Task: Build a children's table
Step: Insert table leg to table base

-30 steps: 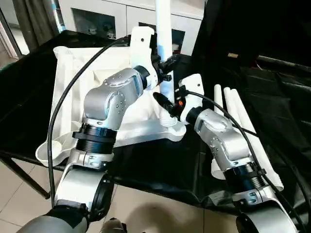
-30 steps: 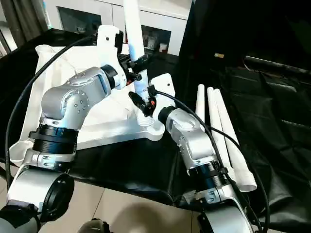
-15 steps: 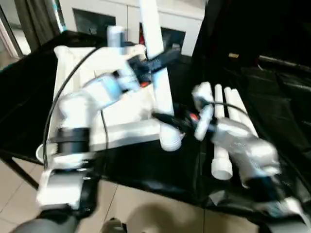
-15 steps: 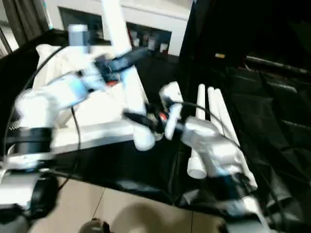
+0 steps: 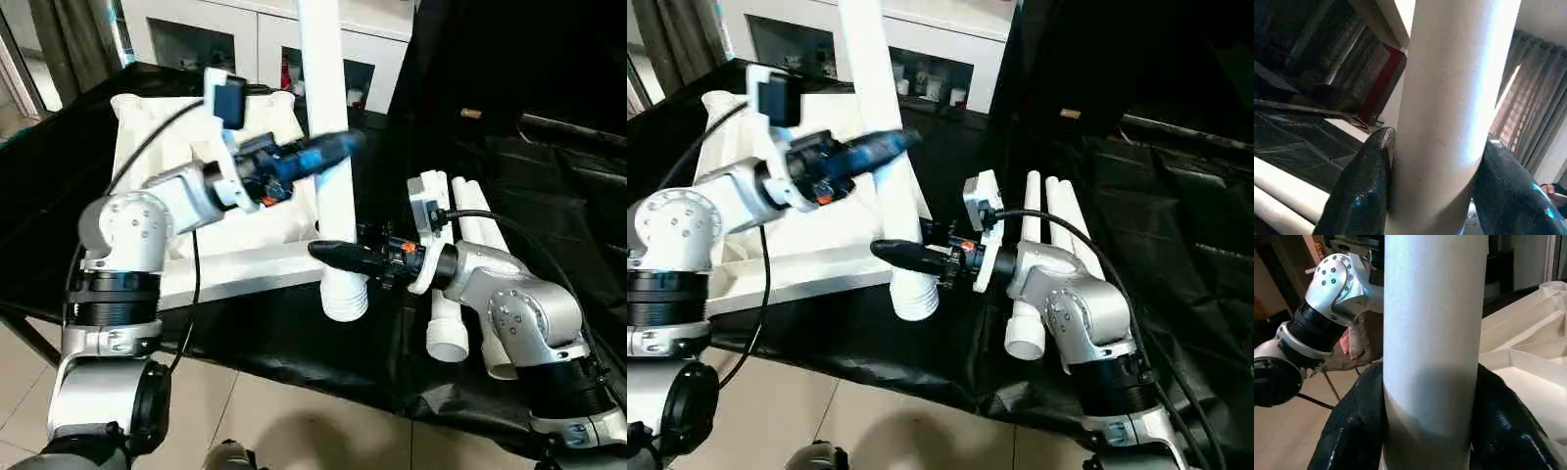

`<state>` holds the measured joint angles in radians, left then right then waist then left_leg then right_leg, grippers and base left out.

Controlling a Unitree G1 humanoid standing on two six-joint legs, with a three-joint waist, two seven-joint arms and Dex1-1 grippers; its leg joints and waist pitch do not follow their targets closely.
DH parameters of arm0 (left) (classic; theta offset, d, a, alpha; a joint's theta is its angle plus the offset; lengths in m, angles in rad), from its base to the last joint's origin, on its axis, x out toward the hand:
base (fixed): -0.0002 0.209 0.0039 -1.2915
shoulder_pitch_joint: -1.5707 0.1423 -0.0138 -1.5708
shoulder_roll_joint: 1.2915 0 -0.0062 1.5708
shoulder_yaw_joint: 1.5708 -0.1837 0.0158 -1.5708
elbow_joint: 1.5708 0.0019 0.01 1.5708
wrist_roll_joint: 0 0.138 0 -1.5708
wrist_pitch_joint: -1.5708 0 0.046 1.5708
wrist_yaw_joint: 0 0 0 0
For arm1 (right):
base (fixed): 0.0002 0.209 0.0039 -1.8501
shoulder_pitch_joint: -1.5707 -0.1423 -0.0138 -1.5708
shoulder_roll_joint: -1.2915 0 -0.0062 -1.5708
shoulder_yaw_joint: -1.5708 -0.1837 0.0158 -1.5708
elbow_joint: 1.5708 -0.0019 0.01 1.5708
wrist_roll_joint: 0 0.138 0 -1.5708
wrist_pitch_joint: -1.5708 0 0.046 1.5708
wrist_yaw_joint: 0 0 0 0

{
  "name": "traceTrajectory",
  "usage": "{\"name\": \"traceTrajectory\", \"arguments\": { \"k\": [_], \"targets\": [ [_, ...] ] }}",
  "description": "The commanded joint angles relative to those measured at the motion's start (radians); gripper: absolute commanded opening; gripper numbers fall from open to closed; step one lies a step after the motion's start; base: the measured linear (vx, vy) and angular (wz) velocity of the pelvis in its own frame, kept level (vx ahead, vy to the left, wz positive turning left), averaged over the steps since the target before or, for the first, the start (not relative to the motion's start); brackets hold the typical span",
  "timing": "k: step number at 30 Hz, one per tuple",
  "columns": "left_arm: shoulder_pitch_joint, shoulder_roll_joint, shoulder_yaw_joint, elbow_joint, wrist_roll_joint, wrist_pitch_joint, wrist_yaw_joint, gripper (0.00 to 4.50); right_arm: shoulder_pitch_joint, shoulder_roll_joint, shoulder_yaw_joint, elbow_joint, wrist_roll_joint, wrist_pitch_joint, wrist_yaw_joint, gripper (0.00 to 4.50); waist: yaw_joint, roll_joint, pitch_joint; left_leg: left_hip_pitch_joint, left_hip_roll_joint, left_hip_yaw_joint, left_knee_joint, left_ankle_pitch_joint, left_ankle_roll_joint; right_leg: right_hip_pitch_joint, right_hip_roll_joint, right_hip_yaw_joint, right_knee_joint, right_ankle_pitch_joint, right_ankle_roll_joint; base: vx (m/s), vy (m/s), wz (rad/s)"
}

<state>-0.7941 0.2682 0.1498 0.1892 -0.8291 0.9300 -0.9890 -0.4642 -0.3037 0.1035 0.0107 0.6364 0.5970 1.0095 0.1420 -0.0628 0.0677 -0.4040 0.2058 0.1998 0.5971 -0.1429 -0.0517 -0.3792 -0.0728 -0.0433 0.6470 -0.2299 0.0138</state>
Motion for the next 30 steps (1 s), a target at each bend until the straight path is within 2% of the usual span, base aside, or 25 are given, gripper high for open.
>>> {"name": "traceTrajectory", "arguments": {
  "k": [1,5,7,9,10,11,12,13,16,17,18,20,23,24,27,28,30],
  "targets": [
    [-0.028,-0.009,-0.016,-0.027,-0.015,0.011,-0.006,2.06,-0.001,-0.013,-0.002,-0.02,-0.004,0.008,0.001,1.86,-0.003,0.017,-0.079,0.041,0.026,-0.019,-0.071,-0.2,-0.071,0.033,-0.062,0.034,-0.071,-0.001,-0.208,0.0,0.0,0.0],
    [-0.035,-0.014,-0.005,-0.02,-0.015,0.002,0.014,1.97,-0.003,-0.015,0.003,-0.021,-0.024,-0.007,0.0,1.86,-0.002,0.019,-0.079,0.042,0.027,-0.018,-0.071,-0.204,-0.072,0.032,-0.063,0.035,-0.072,-0.013,-0.208,0.0,0.0,0.0],
    [-0.038,-0.018,0.001,-0.02,-0.012,-0.007,0.027,1.95,-0.007,-0.009,0.004,-0.013,-0.048,-0.039,-0.013,1.86,-0.002,0.014,-0.078,0.041,0.028,-0.018,-0.071,-0.206,-0.073,0.032,-0.065,0.035,-0.074,-0.028,-0.204,0.0,0.0,0.0],
    [-0.037,-0.023,0.002,-0.023,0.0,-0.021,0.047,1.95,-0.009,0.0,0.0,-0.005,-0.058,-0.055,-0.03,2.42,-0.002,0.014,-0.077,0.041,0.028,-0.018,-0.072,-0.209,-0.074,0.031,-0.066,0.036,-0.075,-0.041,-0.202,0.0,0.0,0.0],
    [-0.038,-0.041,-0.002,-0.026,0.052,-0.067,0.128,1.95,-0.018,0.027,-0.006,0.006,-0.069,-0.066,-0.081,2.56,-0.002,0.012,-0.078,0.041,0.029,-0.018,-0.072,-0.21,-0.075,0.031,-0.066,0.036,-0.074,-0.041,-0.201,0.0,0.0,0.0],
    [-0.038,-0.047,-0.006,-0.028,0.07,-0.081,0.152,1.94,-0.02,0.033,-0.003,0.005,-0.074,-0.065,-0.094,2.56,-0.003,0.014,-0.077,0.04,0.03,-0.019,-0.072,-0.212,-0.075,0.031,-0.067,0.036,-0.075,-0.043,-0.199,0.0,0.0,0.0],
    [-0.039,-0.052,-0.012,-0.03,0.095,-0.101,0.181,1.93,-0.023,0.038,0.01,0.008,-0.109,-0.086,-0.122,2.62,-0.004,0.005,-0.077,0.041,0.031,-0.02,-0.072,-0.209,-0.077,0.031,-0.068,0.036,-0.077,-0.05,-0.19,0.0,0.0,0.0],
    [-0.043,-0.058,-0.018,-0.031,0.122,-0.115,0.217,1.93,-0.029,0.047,0.02,0.021,-0.143,-0.097,-0.163,2.62,-0.003,0.01,-0.077,0.04,0.031,-0.021,-0.074,-0.198,-0.083,0.03,-0.068,0.036,-0.076,-0.06,-0.179,0.0,0.0,0.0],
    [-0.053,-0.078,-0.045,-0.052,0.212,-0.15,0.348,1.84,-0.05,0.08,0.045,0.076,-0.219,-0.101,-0.272,2.92,-0.007,0.008,-0.076,0.039,0.03,-0.021,-0.075,-0.197,-0.088,0.03,-0.066,0.037,-0.077,-0.065,-0.165,0.0,0.0,0.0],
    [-0.059,-0.082,-0.054,-0.06,0.24,-0.15,0.392,1.84,-0.055,0.093,0.049,0.094,-0.232,-0.106,-0.294,2.92,-0.008,0.002,-0.078,0.04,0.029,-0.02,-0.073,-0.186,-0.089,0.031,-0.066,0.036,-0.076,-0.057,-0.161,0.0,0.0,0.0],
    [-0.06,-0.083,-0.057,-0.061,0.247,-0.152,0.404,1.84,-0.057,0.098,0.05,0.1,-0.236,-0.109,-0.301,2.92,-0.007,0.005,-0.077,0.04,0.029,-0.019,-0.072,-0.181,-0.086,0.029,-0.067,0.037,-0.076,-0.05,-0.159,0.0,0.0,0.0],
    [-0.075,-0.099,-0.067,-0.075,0.3,-0.146,0.513,1.83,-0.077,0.139,0.045,0.147,-0.259,-0.119,-0.37,2.92,-0.008,0.0,-0.081,0.037,0.03,-0.02,-0.07,-0.161,-0.078,0.033,-0.065,0.037,-0.068,-0.008,-0.161,0.0,0.0,0.0],
    [-0.072,-0.105,-0.084,-0.097,0.342,-0.161,0.562,1.82,-0.09,0.169,0.036,0.164,-0.268,-0.121,-0.413,2.92,-0.008,0.0,-0.08,0.037,0.028,-0.018,-0.068,-0.136,-0.068,0.032,-0.064,0.036,-0.068,0.021,-0.162,0.0,0.0,0.0],
    [-0.071,-0.106,-0.086,-0.101,0.35,-0.164,0.57,1.82,-0.092,0.173,0.036,0.167,-0.272,-0.123,-0.418,2.64,-0.008,0.001,-0.081,0.037,0.027,-0.018,-0.067,-0.131,-0.066,0.032,-0.062,0.036,-0.067,0.028,-0.158,0.0,0.0,0.0],
    [-0.068,-0.12,-0.088,-0.14,0.357,-0.147,0.612,1.82,-0.112,0.202,0.02,0.197,-0.28,-0.143,-0.44,2.52,-0.008,-0.003,-0.08,0.037,0.027,-0.017,-0.067,-0.137,-0.065,0.031,-0.063,0.036,-0.068,0.024,-0.155,0.0,0.0,0.0],
    [-0.068,-0.12,-0.088,-0.14,0.357,-0.147,0.612,1.82,-0.112,0.202,0.02,0.197,-0.28,-0.143,-0.44,2.31,-0.008,-0.001,-0.079,0.038,0.027,-0.017,-0.068,-0.145,-0.068,0.03,-0.063,0.036,-0.068,0.015,-0.156,0.0,0.0,0.0],
    [-0.062,-0.12,-0.082,-0.153,0.345,-0.128,0.616,1.82,-0.117,0.206,0.02,0.204,-0.277,-0.147,-0.433,2.19,-0.008,-0.005,-0.078,0.039,0.028,-0.016,-0.069,-0.155,-0.071,0.029,-0.062,0.036,-0.07,0.0,-0.153,0.0,0.0,0.0]
  ]
}}
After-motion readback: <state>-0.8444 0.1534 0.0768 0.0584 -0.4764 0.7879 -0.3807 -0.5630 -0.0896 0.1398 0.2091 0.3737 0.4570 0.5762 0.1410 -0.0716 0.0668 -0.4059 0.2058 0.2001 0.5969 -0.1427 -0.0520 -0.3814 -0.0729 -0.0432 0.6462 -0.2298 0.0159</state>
